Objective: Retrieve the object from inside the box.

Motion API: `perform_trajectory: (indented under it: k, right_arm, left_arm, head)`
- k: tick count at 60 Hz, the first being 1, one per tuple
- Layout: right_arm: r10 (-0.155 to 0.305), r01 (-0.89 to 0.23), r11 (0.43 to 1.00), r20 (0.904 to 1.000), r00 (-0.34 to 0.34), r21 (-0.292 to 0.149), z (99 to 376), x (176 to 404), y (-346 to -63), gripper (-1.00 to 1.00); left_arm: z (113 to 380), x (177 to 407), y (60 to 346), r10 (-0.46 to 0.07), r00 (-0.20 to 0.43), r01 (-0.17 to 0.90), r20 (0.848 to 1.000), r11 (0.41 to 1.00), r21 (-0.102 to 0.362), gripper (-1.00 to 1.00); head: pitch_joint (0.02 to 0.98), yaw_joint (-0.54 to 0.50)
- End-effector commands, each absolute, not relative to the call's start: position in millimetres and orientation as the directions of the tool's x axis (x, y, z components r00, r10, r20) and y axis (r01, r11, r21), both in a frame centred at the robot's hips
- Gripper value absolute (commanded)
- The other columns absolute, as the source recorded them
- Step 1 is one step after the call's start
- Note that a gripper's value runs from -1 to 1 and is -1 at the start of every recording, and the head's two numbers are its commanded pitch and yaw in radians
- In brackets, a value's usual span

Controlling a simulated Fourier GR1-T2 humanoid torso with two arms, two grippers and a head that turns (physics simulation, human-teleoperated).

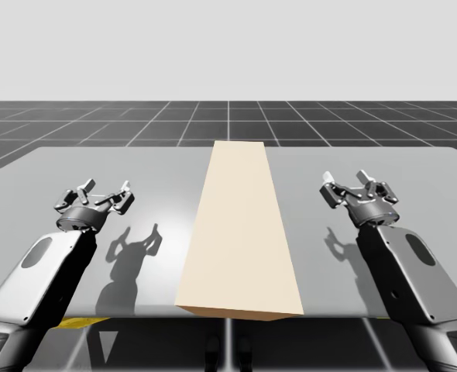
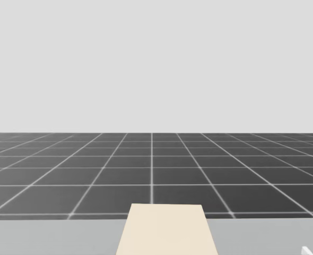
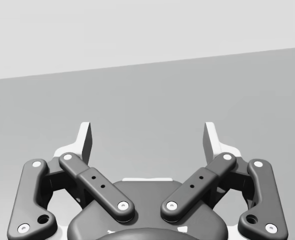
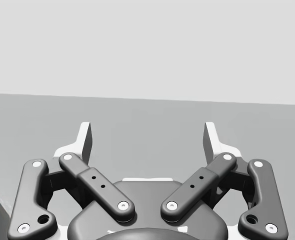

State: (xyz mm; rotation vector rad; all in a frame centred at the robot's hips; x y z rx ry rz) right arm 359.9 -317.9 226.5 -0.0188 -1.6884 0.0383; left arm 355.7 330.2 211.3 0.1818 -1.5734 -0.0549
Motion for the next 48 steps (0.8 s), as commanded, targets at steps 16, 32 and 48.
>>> perform_trajectory:
  k: [16, 32, 48]
  right_arm:
    - [0.225, -0.264, 0.942, 0.9732, 0.045, -0.206, 197.2, 358.5, -294.9, -1.00]
    - [0.272, -0.546, 0.798, 0.9609, -0.049, -0.254, 179.7, 337.9, -249.6, -1.00]
    - [0.250, -0.623, 0.731, 0.9584, -0.137, -0.280, 182.9, 328.2, -241.1, -1.00]
  left_arm:
    - [185.9, 357.5, 314.4, -0.281, 0.188, 0.155, 0.941, 0.955, 0.254, -1.00]
    - [176.3, 332.9, 268.9, -0.410, 0.052, 0.476, 0.911, 0.811, 0.338, -1.00]
    - [175.4, 301.2, 201.8, -0.403, -0.086, 0.689, 0.911, 0.637, 0.347, -1.00]
  head:
    - [0.125, -0.02]
    - [0.124, -0.03]
    - [0.114, -0.05]
